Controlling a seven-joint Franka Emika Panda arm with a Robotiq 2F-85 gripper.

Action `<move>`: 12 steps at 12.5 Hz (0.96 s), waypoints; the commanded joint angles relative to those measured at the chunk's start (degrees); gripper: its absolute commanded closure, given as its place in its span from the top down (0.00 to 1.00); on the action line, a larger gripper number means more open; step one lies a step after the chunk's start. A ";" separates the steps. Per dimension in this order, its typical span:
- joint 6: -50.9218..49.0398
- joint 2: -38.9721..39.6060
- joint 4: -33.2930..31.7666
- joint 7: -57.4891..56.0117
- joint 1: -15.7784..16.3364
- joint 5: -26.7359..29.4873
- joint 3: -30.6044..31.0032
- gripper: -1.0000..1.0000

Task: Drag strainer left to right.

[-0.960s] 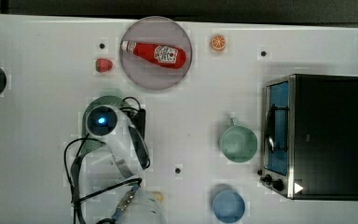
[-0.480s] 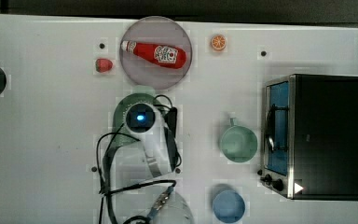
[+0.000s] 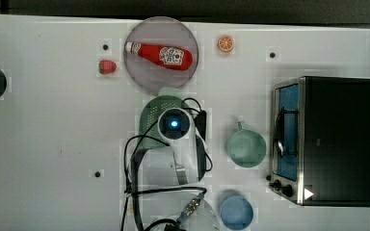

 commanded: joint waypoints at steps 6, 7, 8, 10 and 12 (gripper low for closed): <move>-1.00 -1.59 -0.28 -9.60 -1.17 -0.22 -7.66 1.00; -0.79 -1.57 -0.25 -10.40 -1.18 -0.21 -8.41 1.00; -0.37 -1.57 -0.26 -11.45 -1.20 -0.21 -9.21 1.00; -0.28 -1.54 -0.27 -12.64 -1.24 -0.21 -10.42 1.00; -0.12 -2.16 -0.03 -14.31 -1.23 -0.21 -10.34 1.00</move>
